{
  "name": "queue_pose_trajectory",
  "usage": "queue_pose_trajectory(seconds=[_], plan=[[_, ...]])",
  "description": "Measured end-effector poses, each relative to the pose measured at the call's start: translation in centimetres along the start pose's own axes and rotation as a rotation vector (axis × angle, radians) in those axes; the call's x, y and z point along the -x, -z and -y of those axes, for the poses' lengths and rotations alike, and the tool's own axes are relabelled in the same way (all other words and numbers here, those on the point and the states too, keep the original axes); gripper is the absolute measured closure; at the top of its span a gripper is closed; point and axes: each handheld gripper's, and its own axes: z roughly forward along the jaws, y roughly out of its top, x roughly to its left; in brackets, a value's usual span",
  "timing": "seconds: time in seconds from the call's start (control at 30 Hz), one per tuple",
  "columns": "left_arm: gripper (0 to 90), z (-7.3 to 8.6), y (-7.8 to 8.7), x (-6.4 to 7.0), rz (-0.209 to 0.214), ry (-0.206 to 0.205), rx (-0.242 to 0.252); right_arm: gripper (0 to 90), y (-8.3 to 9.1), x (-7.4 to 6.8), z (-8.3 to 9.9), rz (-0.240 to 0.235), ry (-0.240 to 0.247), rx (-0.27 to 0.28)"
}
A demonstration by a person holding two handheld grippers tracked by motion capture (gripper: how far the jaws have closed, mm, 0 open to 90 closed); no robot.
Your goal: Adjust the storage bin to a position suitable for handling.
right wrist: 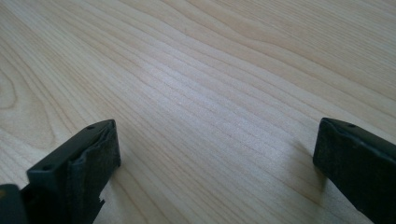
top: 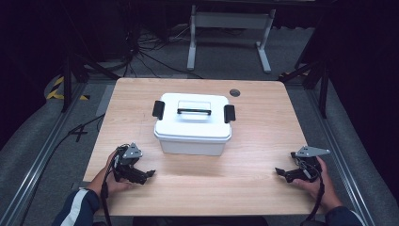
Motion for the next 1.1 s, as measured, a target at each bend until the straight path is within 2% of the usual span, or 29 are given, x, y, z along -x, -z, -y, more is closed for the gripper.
queue_pose_trajectory(seconds=[0.17,0.7,0.77,0.87,0.97,1.1], plan=[[0.5,0.2,0.1,-0.1,0.015,-0.005,0.004,0.8,0.1,0.0,0.1,-0.001,-0.001,-0.001],[0.6,0.2,0.2,-0.1,0.012,0.000,0.000,1.5,0.1,0.1,0.1,-0.010,0.008,0.000],[0.6,0.2,0.2,-0.1,0.013,0.001,0.000,5.1,0.2,0.2,0.0,-0.020,0.016,0.001],[0.6,0.2,0.1,-0.1,0.013,0.001,0.000,16.2,0.5,0.2,0.0,-0.025,0.028,0.017],[0.5,0.2,0.2,-0.1,0.013,0.000,0.000,19.7,0.7,0.3,-0.2,-0.029,0.027,-0.001],[0.5,0.2,0.1,-0.1,0.012,-0.003,0.002,23.0,1.3,0.4,-0.9,-0.030,0.053,0.004]])
